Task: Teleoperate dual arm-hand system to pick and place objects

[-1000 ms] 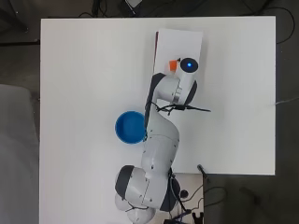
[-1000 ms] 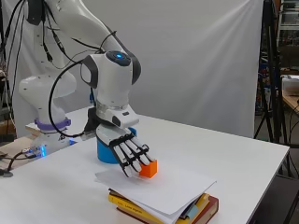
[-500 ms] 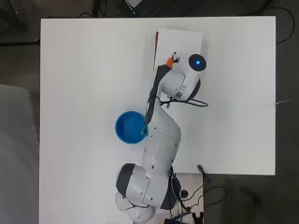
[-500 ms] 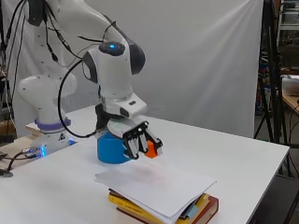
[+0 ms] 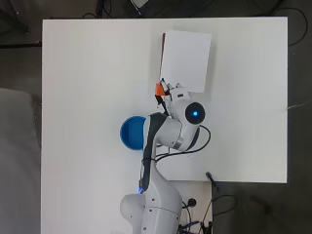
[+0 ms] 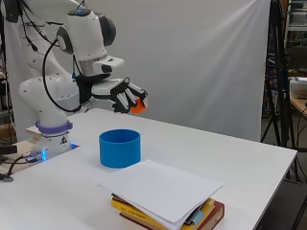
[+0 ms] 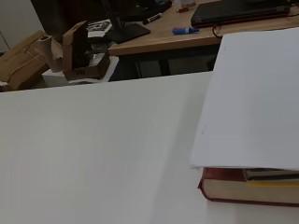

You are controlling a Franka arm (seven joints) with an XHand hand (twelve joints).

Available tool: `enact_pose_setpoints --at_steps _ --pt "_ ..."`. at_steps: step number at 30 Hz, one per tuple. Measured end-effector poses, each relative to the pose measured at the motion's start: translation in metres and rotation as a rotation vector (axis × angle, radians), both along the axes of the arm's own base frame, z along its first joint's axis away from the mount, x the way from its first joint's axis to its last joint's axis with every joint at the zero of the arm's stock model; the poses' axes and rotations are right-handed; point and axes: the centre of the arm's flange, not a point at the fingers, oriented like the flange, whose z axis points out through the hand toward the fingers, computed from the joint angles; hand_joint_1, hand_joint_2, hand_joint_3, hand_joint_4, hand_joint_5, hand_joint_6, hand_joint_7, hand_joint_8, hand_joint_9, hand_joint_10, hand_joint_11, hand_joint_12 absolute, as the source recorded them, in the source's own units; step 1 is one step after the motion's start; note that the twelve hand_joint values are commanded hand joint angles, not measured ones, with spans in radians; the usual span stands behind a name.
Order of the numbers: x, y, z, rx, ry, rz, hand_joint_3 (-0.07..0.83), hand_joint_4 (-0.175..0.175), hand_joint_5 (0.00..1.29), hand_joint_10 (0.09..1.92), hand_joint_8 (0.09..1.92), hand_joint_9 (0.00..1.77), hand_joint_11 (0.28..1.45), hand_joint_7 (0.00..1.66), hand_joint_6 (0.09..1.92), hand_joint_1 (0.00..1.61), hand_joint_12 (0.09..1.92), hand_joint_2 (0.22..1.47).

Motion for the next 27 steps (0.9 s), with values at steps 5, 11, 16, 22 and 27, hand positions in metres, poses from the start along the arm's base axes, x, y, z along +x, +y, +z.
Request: enact_pose_setpoints --at_steps 5,11,16,22,27 --pt "-0.045 0.02 -0.008 -0.031 -0.048 0.134 0.002 0.024 0.57 1.68 1.63 0.78 0.59 0.7 1.53 1.06 1.37 1.32" --pt "-0.092 0.051 -0.076 0.023 0.082 0.286 0.002 0.026 0.53 1.76 1.73 0.64 0.52 0.58 1.61 1.03 1.31 1.37" --pt "-0.124 0.078 -0.125 0.074 0.176 0.364 0.001 0.015 0.51 1.78 1.77 0.63 0.52 0.57 1.62 1.02 1.34 1.38" --pt "-0.12 0.09 -0.14 0.073 0.261 0.364 -0.008 -0.015 0.03 0.15 0.09 0.14 0.41 0.04 0.09 0.11 0.1 0.92" --pt "-0.114 0.095 -0.133 0.052 0.293 0.212 0.0 0.061 0.26 0.09 0.09 0.4 0.47 0.29 0.09 0.15 0.09 0.98"
